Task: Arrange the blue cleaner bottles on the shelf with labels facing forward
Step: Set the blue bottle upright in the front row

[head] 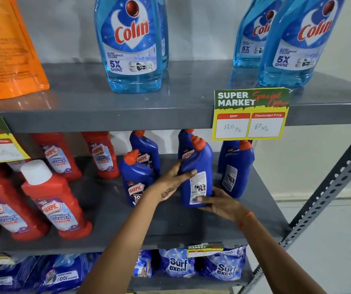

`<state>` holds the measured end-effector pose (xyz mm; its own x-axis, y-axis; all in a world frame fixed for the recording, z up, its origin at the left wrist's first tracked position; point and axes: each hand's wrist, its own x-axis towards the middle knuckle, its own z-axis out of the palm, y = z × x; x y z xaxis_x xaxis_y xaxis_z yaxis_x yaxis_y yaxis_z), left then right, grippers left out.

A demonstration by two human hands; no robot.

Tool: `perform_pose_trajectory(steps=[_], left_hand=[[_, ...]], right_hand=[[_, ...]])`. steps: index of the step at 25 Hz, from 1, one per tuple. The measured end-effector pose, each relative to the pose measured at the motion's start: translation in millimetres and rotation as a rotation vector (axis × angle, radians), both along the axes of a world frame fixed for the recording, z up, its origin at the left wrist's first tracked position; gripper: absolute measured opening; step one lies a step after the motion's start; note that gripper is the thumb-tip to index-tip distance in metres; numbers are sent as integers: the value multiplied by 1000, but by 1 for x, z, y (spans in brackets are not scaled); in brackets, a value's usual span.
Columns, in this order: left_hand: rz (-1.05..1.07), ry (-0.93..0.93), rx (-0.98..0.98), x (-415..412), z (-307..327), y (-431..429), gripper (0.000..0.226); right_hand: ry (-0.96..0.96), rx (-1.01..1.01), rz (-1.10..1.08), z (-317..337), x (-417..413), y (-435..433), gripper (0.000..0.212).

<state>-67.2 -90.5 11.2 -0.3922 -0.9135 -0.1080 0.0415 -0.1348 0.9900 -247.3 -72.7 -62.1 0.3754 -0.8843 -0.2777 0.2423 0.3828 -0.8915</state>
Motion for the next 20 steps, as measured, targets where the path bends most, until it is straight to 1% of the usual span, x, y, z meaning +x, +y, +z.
perform_pose_trajectory(steps=[2, 3, 5, 7, 9, 11, 13, 16, 18, 20], left_hand=[[70, -36, -23, -9, 4, 3, 53], [139, -72, -54, -16, 4, 4, 59], [349, -179, -183, -32, 0, 8, 72], [544, -152, -232, -44, 0, 14, 71], [635, -124, -214, -45, 3, 12, 56], [629, -145, -218, -40, 3, 7, 43], [567, -120, -234, -34, 3, 4, 39], [432, -26, -254, -27, -3, 10, 31], [350, 39, -219, -22, -7, 12, 30], [274, 60, -200, -17, -13, 13, 34]], right_hand=[[48, -41, -55, 0, 8, 4, 48], [95, -99, -137, -3, 13, 6, 46], [194, -252, -310, -4, 25, 12, 41], [267, -372, -416, -7, 36, 16, 44], [334, -430, -465, -11, 39, 19, 56], [394, -435, -472, -13, 35, 20, 66], [435, -433, -441, -14, 29, 18, 70], [368, -358, -380, -6, 23, 15, 81], [362, -309, -339, -2, 15, 12, 76], [415, -313, -333, -1, 10, 9, 66]])
